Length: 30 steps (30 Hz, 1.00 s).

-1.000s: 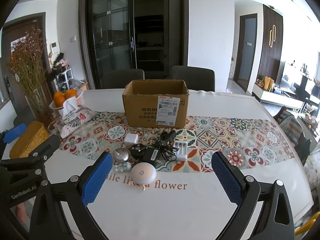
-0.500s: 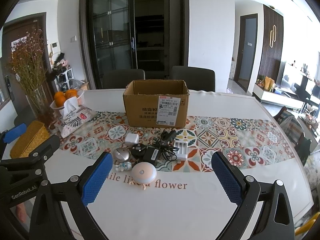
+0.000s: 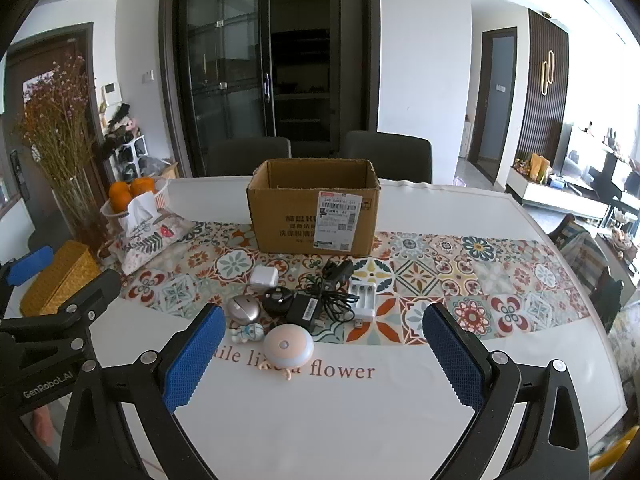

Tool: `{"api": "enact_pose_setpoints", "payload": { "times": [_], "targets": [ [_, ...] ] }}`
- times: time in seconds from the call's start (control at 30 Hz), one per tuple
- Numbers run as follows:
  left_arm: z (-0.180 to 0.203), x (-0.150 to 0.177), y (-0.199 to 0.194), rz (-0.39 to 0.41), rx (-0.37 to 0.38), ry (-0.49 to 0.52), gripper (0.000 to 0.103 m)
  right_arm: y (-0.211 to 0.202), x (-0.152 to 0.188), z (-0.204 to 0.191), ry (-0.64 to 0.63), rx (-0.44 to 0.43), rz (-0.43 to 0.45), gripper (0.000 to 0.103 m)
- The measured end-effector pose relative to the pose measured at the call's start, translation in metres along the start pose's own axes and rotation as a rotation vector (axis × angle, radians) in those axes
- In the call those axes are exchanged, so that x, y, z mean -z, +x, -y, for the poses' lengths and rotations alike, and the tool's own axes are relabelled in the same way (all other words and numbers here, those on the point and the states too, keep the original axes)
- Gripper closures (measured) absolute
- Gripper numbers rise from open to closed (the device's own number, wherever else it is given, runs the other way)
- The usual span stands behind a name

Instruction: Organize rigid objects

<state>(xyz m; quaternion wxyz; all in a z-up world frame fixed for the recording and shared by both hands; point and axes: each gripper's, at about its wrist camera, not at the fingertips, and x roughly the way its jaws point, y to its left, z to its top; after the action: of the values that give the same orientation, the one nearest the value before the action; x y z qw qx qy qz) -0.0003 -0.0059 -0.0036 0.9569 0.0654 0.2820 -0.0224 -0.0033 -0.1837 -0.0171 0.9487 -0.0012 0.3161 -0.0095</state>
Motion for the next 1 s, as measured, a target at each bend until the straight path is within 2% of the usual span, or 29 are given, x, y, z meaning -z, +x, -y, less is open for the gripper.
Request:
{"api": "enact_pose_setpoints", "payload": {
  "times": [0.5, 1.0],
  "targets": [
    [-0.004, 0.004, 0.015, -0.059, 0.008, -0.015, 0.000, 0.015, 0.008, -0.004, 0.002, -0.032, -0.058, 0.003],
    [-0.010, 0.030, 0.061, -0.215, -0.032, -0.032, 0.000, 0.070, 0.017, -0.015, -0.064, -0.098, -0.167, 0.003]
  ]
}}
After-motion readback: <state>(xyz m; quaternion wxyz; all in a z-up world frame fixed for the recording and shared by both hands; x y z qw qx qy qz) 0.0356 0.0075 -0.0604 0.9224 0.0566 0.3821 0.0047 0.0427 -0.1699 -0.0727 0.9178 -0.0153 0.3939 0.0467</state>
